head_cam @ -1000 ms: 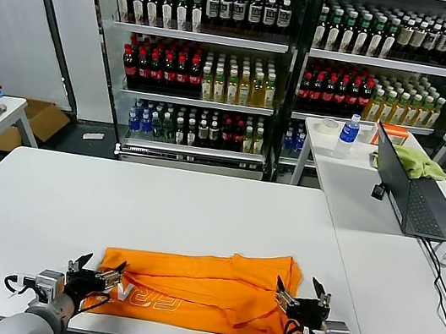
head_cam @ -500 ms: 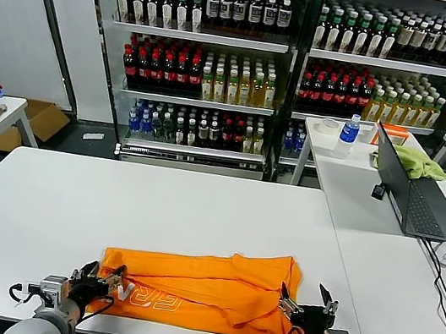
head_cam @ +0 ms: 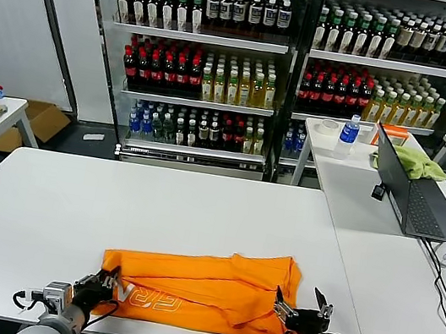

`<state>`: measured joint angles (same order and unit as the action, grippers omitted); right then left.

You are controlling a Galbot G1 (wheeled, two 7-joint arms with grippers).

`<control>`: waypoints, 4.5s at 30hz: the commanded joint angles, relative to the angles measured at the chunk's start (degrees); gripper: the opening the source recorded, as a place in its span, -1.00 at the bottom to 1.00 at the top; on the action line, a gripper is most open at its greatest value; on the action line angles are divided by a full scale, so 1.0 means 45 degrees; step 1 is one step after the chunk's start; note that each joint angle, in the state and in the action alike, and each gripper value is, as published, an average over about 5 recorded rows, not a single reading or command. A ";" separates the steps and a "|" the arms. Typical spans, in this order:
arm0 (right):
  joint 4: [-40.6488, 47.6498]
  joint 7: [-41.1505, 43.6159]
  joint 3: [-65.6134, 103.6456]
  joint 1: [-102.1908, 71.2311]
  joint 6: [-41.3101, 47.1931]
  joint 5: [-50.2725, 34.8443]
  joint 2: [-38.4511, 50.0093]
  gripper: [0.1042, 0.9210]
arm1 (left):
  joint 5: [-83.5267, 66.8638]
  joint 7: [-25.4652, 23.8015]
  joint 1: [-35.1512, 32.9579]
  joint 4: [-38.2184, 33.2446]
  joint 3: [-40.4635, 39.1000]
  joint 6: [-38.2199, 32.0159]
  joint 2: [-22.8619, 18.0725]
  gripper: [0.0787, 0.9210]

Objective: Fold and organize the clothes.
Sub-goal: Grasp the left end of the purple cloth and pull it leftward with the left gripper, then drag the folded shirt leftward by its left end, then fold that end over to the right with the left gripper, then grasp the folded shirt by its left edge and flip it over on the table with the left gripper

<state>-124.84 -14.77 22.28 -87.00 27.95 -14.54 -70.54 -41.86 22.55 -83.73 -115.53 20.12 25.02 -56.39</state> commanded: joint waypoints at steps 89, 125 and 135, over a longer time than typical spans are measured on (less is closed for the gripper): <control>-0.0398 -0.0445 0.0528 0.0331 0.0455 0.0216 0.0288 0.76 | -0.0107 -0.1889 0.3374 -0.0697 -0.1530 0.1810 -0.0365 -0.97; -0.0133 -0.0326 0.0195 0.1076 0.0445 0.0127 0.0536 0.76 | -0.0311 -0.2841 0.0915 0.1089 0.2853 0.0042 0.0750 0.74; -0.0167 -0.0313 0.0350 0.0892 0.0407 0.0134 0.0561 0.76 | 0.0501 -0.2718 0.0609 0.1175 0.2392 0.0020 0.0022 0.77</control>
<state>-125.51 -16.20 23.69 -83.07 29.93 -13.94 -67.99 -44.24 10.90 -77.85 -113.03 28.30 25.79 -55.92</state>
